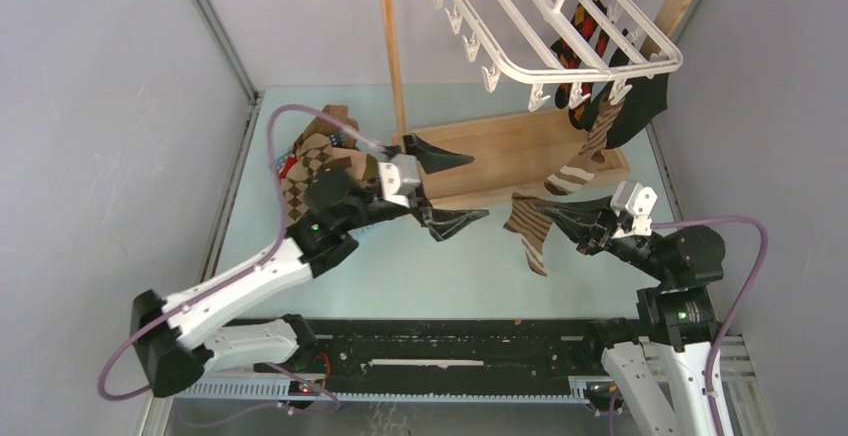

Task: Clip the socks to the hanger
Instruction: Open the clamp at the hanger.

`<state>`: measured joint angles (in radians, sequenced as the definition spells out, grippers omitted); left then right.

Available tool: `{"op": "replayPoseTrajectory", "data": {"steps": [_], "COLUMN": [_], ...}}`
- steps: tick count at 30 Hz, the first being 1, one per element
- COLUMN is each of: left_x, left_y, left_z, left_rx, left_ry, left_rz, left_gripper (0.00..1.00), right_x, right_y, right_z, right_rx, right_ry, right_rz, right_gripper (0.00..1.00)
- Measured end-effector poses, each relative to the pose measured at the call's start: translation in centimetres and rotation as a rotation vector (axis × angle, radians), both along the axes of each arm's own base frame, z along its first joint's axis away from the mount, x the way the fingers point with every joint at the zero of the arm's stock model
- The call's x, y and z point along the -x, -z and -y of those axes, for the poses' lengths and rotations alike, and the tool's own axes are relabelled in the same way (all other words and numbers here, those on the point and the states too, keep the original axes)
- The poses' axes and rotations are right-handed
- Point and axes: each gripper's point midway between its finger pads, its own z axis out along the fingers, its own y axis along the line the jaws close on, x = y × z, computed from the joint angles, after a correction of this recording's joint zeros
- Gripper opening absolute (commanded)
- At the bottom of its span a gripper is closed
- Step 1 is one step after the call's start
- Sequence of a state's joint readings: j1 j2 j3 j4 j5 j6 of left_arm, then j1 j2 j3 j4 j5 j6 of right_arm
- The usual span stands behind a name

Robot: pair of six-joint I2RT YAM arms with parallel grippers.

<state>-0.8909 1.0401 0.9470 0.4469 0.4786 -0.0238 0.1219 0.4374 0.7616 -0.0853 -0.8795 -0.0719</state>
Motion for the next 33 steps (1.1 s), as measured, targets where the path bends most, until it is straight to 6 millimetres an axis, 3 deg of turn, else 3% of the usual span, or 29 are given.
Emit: {"op": "replayPoseTrajectory", "data": {"steps": [4,7,14,26,28,31,33], "left_x": [-1.3,-1.5,-0.9,-0.7,-0.8,-1.3,-2.1], "left_y": [4.1,5.4,4.4,4.2,4.3,4.1,3.9], "left_z": [2.6,3.5,4.2,5.8,5.9,6.0,5.8], "left_rx": [-0.113,-0.14,-0.089,-0.02,-0.016,-0.004,0.004], "left_ry": [0.033,0.063,0.117,0.181,0.182,0.152,0.099], "left_rz": [0.046,0.069,0.109,0.064,0.058,0.04,0.006], "left_gripper": [0.93,0.89,0.73,0.63,0.65,0.84,0.91], "right_x": [0.5,0.6,0.2,-0.6,-0.7,-1.0,-1.3], "right_y": [-0.4,-0.4,-0.5,-1.1,-1.1,-1.2,-1.4], "right_z": [-0.5,-0.7,-0.7,-0.6,-0.5,-0.1,0.6], "right_rx": [0.011,0.016,0.018,-0.004,-0.005,-0.005,-0.003], "right_ry": [-0.051,-0.076,-0.1,-0.098,-0.091,-0.063,-0.015], "right_rz": [0.006,-0.001,-0.016,-0.023,-0.024,-0.038,-0.038], "right_gripper": [0.0,0.0,0.0,0.0,0.0,0.0,0.0]}}
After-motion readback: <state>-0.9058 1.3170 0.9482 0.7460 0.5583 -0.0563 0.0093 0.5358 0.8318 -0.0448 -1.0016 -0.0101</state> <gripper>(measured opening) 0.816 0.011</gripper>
